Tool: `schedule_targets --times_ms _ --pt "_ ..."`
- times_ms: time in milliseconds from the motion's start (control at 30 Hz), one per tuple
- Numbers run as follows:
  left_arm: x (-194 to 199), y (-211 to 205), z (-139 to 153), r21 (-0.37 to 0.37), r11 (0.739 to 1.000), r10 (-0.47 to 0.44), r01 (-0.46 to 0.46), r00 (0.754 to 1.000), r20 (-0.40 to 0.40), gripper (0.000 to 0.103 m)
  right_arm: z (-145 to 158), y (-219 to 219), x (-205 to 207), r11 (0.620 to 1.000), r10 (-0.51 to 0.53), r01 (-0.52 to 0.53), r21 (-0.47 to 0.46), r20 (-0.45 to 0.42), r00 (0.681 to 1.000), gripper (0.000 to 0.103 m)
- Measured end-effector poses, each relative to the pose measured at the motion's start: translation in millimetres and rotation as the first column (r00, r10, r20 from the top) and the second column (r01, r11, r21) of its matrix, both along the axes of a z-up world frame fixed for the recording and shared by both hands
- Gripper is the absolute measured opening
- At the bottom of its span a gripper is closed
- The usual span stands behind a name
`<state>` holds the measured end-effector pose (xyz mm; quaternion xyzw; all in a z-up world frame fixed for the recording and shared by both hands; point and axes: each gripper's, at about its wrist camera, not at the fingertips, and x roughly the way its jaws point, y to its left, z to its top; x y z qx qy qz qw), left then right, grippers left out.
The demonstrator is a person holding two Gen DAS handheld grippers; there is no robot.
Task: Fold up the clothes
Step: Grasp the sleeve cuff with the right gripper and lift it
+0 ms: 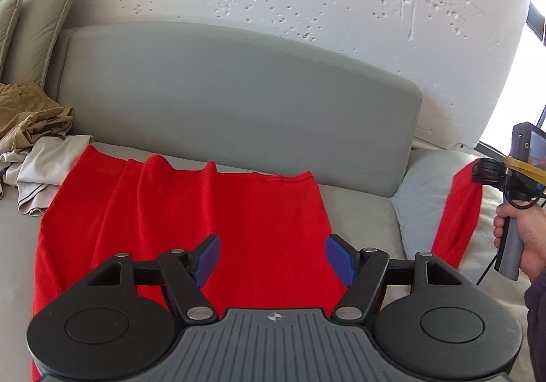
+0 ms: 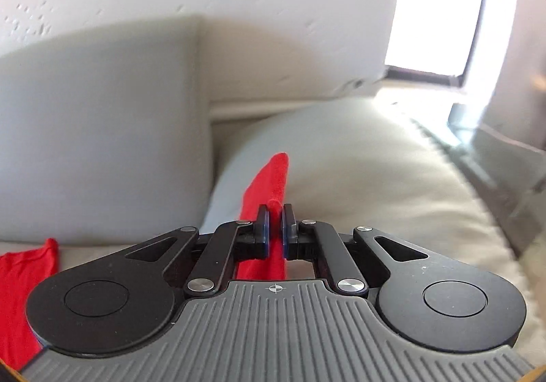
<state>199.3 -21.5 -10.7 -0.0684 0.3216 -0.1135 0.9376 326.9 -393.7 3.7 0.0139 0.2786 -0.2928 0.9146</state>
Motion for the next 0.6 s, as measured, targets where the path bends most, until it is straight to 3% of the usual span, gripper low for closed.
schedule_targets --times_ms 67,167,200,267,300,333,367,400,467,600 --pt "-7.4 -9.5 5.2 -0.007 0.999 -0.044 0.044 0.999 0.008 0.067 13.1 5.3 -19.5 0.989 -0.101 0.103 -0.11 0.024 0.995 0.006" --pt "-14.9 -24.3 8.2 -0.004 0.995 -0.097 0.097 0.995 0.013 0.068 26.6 11.9 -41.3 0.932 -0.237 0.242 -0.269 0.054 0.97 0.007" --pt "-17.2 -29.2 9.0 -0.002 0.994 -0.113 0.113 0.993 0.014 0.068 27.1 13.1 -42.2 0.917 -0.26 0.26 -0.301 0.042 0.965 0.007" --pt "-20.9 -37.2 9.2 0.0 0.991 -0.136 0.136 0.991 0.01 0.068 13.6 12.9 -21.6 0.931 -0.229 0.2 -0.307 -0.062 0.971 0.012" --pt "-21.5 -38.4 8.2 0.001 0.991 -0.132 0.132 0.991 0.002 0.068 3.7 13.8 -5.8 0.945 -0.188 0.144 -0.293 -0.131 0.973 0.012" --pt "-22.0 -38.2 7.6 0.0 0.992 -0.124 0.124 0.992 -0.005 0.068 -7.4 14.6 11.2 0.961 -0.135 0.077 -0.266 -0.203 0.97 0.026" --pt "-22.5 -37.2 7.4 0.0 0.993 -0.117 0.117 0.993 -0.01 0.068 -17.2 16.5 25.2 0.977 -0.07 0.011 -0.215 -0.269 0.961 0.047" --pt "-23.2 -34.8 8.0 0.0 0.994 -0.107 0.107 0.994 -0.012 0.068 -22.7 18.0 32.7 0.989 0.007 -0.052 -0.138 -0.309 0.951 0.048" --pt "-24.6 -29.2 10.1 -0.001 0.996 -0.085 0.085 0.996 -0.018 0.068 -15.5 18.2 27.0 0.995 0.092 -0.1 -0.02 -0.263 0.96 0.05" --pt "-26.7 -22.1 14.5 -0.041 0.998 -0.057 0.055 0.997 -0.054 0.068 20.2 -10.1 -18.4 0.986 0.103 -0.099 0.137 -0.019 0.995 0.061"
